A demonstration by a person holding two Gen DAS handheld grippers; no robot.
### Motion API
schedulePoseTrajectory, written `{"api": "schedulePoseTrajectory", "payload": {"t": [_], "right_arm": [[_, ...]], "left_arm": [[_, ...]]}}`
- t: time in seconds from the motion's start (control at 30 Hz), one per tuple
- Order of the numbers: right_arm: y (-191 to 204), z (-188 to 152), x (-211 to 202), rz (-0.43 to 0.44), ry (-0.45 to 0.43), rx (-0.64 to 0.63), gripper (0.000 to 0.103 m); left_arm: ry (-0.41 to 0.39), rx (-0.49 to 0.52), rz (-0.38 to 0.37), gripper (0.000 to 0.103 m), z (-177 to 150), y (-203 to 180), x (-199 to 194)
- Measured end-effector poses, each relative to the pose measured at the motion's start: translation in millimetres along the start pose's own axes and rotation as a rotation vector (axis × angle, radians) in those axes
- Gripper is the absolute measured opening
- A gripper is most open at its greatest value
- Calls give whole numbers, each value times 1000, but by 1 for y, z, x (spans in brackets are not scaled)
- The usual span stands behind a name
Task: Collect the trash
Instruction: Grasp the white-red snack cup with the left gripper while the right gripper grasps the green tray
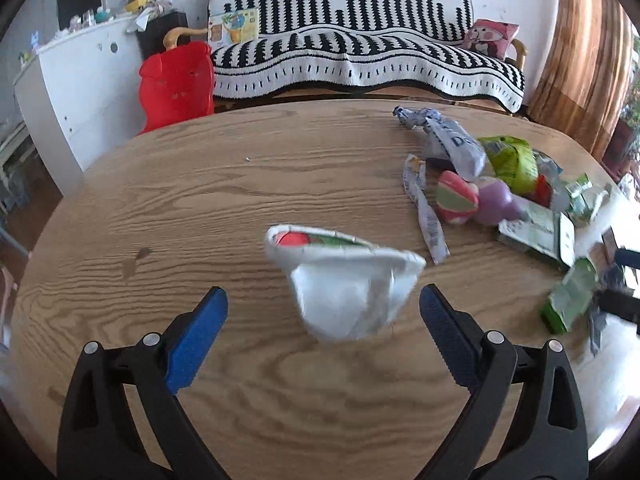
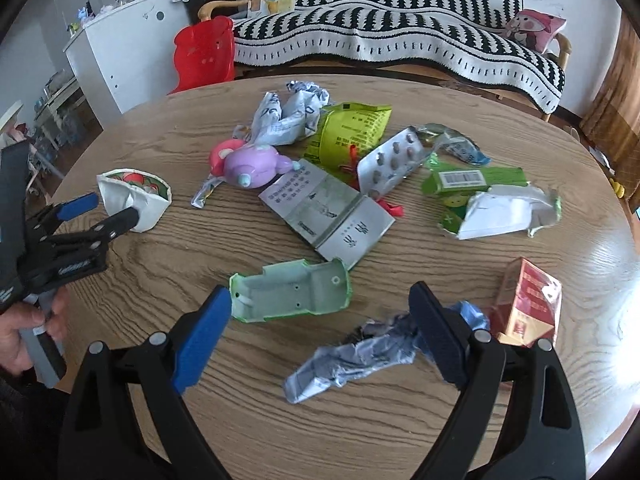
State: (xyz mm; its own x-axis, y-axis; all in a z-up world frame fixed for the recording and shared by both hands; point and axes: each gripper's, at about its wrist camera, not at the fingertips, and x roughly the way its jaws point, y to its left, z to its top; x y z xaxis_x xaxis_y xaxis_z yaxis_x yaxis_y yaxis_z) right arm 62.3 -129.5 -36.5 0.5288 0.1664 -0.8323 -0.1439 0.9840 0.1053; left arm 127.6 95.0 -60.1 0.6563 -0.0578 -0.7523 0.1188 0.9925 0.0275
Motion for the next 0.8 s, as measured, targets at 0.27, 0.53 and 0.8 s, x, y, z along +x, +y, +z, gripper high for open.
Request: {"api": "schedulePoseTrajectory", "payload": {"t": [0.27,0.53,0.8], "right_arm": [[13,1,13,-8,23,-39,88],[14,0,28,-36,49,-64,94],[20,1,32,-12,55,-75,94]], "left_arm": [[37,24,-1,67,4,-10,26],[10,-11,16,62,9,-10,1],[-25,-27,-36,62,16,-23,-27]]}}
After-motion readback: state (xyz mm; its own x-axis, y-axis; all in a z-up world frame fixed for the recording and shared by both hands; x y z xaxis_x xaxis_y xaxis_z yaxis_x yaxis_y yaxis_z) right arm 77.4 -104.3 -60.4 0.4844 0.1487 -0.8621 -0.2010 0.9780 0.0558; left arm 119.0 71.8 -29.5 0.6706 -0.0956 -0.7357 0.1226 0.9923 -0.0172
